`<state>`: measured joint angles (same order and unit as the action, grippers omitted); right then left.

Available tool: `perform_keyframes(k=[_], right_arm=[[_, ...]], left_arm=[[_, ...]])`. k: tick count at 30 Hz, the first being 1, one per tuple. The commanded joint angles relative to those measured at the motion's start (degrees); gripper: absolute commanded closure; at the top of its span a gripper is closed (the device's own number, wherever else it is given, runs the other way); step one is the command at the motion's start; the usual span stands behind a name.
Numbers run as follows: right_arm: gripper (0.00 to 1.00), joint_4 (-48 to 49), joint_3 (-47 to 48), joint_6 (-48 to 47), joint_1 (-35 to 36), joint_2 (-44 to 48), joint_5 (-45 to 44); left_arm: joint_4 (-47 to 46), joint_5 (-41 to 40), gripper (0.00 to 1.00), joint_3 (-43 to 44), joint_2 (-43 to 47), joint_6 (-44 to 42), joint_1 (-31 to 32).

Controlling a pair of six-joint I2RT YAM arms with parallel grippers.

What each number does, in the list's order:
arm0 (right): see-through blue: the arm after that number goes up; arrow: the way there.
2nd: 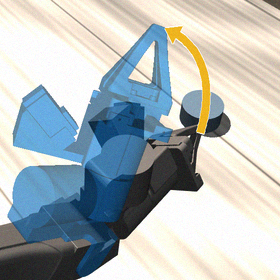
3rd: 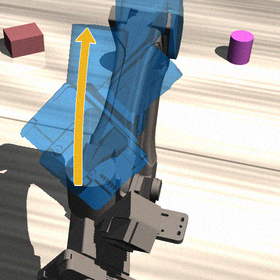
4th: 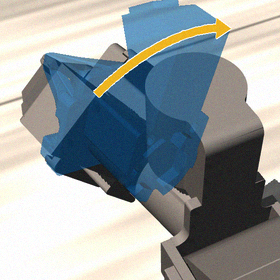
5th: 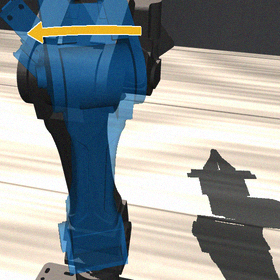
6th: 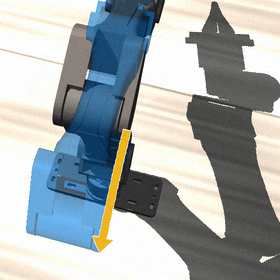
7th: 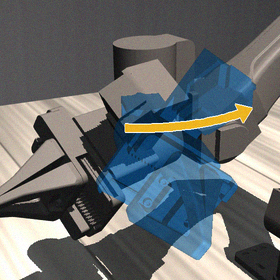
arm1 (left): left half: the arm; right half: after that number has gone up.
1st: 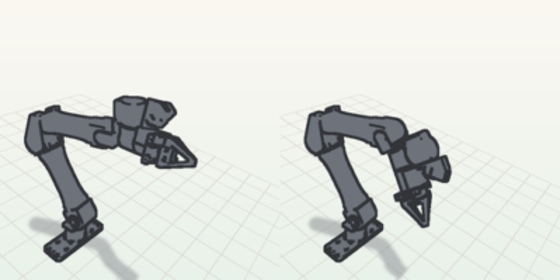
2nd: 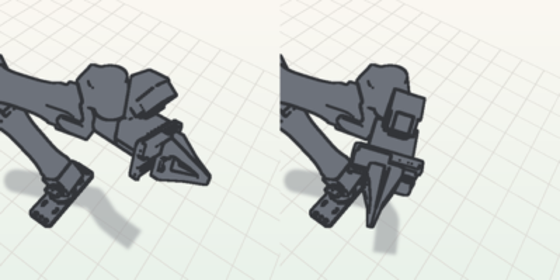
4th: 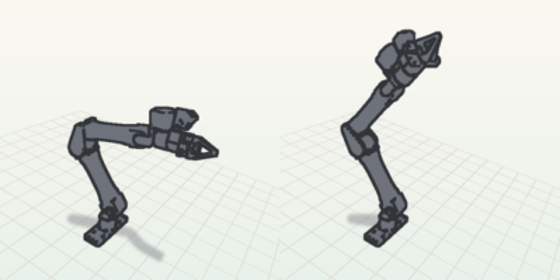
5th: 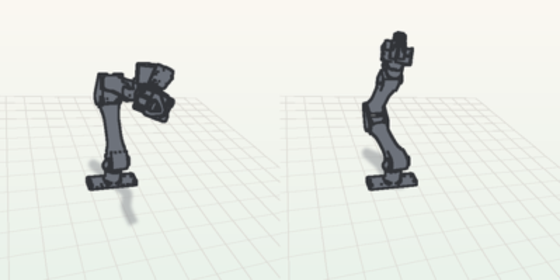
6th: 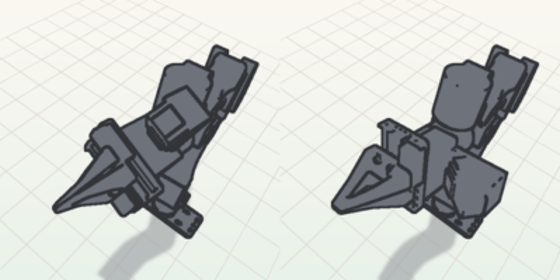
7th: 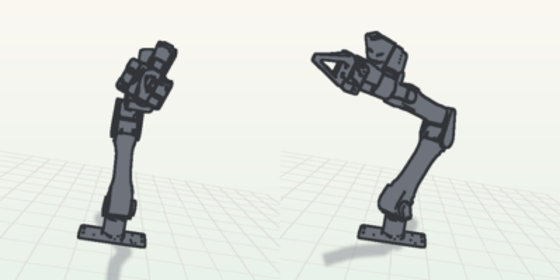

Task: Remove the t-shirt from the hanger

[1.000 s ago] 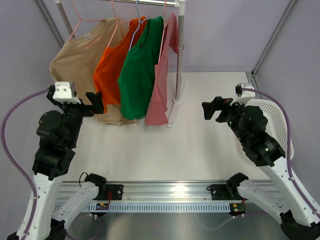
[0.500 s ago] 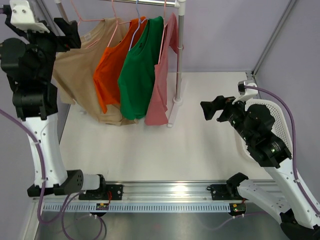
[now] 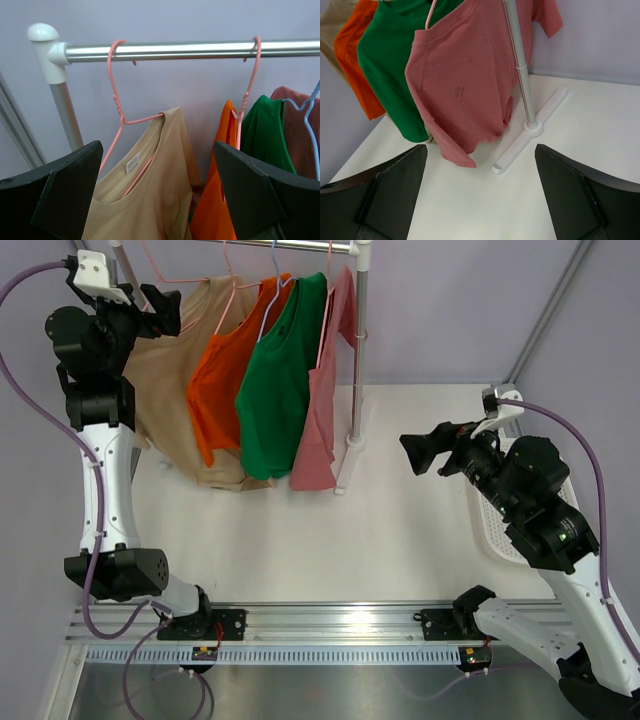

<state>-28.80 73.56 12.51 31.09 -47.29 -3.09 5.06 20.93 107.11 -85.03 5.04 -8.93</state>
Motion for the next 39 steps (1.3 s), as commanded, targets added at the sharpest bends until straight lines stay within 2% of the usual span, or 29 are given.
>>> perform_keyframes(k=[1,3,8,11,15,19,25,38,39], right_arm=[[0.01,-1.09,3.08,-2.14,0.55,-1.40,2.56],[0.00,-0.74,2.82,-1.62,0.55,-1.75,3.18],[0.00,0.84,0.10,-0.47,0.55,-1.23,5.55],[0.01,1.29,-0.96,-0.12,0.46,-0.70,5.73],[0.01,1.20,-1.22,-0.47,0.55,0.09,5.55],[0.01,0.76,-0.96,-0.56,0.46,0.53,6.16],[0.01,0.32,-0.61,-0.65,0.46,1.14,7.31],[0.01,0.49,-2.10,0.14,0.55,2.02,7.66],[0.01,0.67,-2.28,0.14,0.55,2.02,7.75]], left_arm=[[-10.44,4.82,0.01,2.91,-0.56,0.59,-0.74],[-8.23,6.05,0.01,6.96,-3.54,-0.99,-0.74],[-10.07,6.75,0.02,7.75,-6.37,-2.05,-1.97],[-8.14,5.71,0.03,10.13,-9.00,-3.71,-2.23],[-10.95,3.94,0.03,8.64,-9.71,-3.99,-2.93],[-7.26,5.88,0.03,14.33,-14.44,-4.60,-3.73],[-9.11,2.20,0.04,13.12,-15.77,-3.89,-5.49],[-8.84,4.91,0.09,15.76,-22.19,-2.23,-6.10],[-8.84,4.91,0.12,15.76,-22.37,-2.23,-6.01]])
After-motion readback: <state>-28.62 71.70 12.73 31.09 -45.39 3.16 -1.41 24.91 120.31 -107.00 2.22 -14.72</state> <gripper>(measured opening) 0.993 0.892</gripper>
